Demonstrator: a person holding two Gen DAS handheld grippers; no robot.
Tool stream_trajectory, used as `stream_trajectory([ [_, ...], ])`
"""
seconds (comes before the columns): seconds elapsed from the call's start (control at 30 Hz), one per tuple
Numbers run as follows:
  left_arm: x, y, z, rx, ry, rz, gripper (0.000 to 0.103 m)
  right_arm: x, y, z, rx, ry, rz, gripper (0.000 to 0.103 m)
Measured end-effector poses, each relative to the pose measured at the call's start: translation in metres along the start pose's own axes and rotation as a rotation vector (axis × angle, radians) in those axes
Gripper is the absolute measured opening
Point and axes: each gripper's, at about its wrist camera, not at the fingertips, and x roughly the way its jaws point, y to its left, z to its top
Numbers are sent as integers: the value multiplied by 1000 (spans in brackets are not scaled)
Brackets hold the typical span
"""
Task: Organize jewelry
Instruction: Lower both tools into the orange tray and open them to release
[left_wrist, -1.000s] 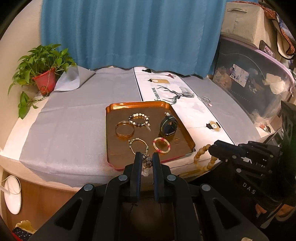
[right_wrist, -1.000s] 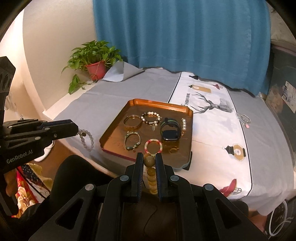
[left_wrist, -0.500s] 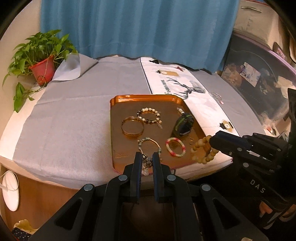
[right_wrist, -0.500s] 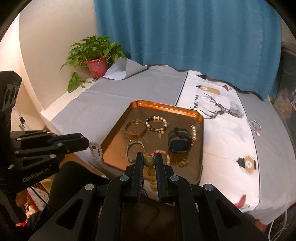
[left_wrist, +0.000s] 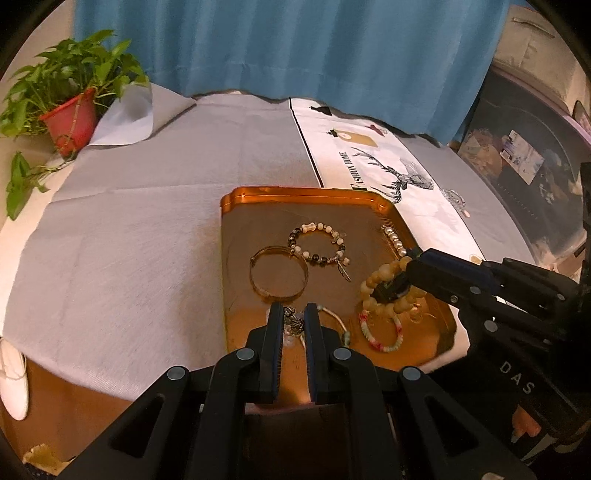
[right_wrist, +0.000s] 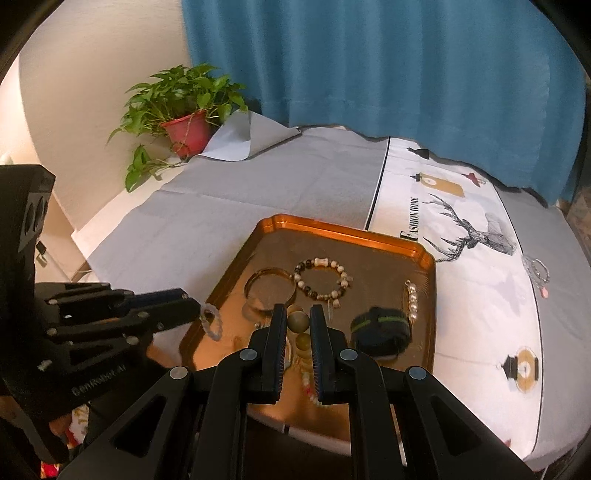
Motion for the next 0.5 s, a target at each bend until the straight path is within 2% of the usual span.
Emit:
stream_trajectory([
  [0.07,11,-2,5,17,10,-11,10,6,-2,3,3,2,-7,13],
  [0.13,21,-5,8,40,32,-30,25,15,-5,4,-1,14,-23,14],
  [0.17,24,-5,9,47,45,-25,56,19,-6,3,-6,24,-34,16],
  [0.2,27,-5,7,44,46,22,75,23,-7,1,-14,43,-55,19],
  [0.23,26,-3,6,36,35,60,80,25,-8,-1,-20,59,-83,23],
  [0.27,26,-1,3,31,31,85,85,26,-9,-6,-24,74,-106,33],
  [0.3,26,2,-1,24,39,99,85,24,-11,-9,-17,70,-107,43],
  [0.37,23,9,-13,-9,68,120,85,15,-14,-21,-14,63,-112,57],
  [0.5,7,12,-46,-47,94,162,85,-11,-11,-51,-34,62,-126,61],
])
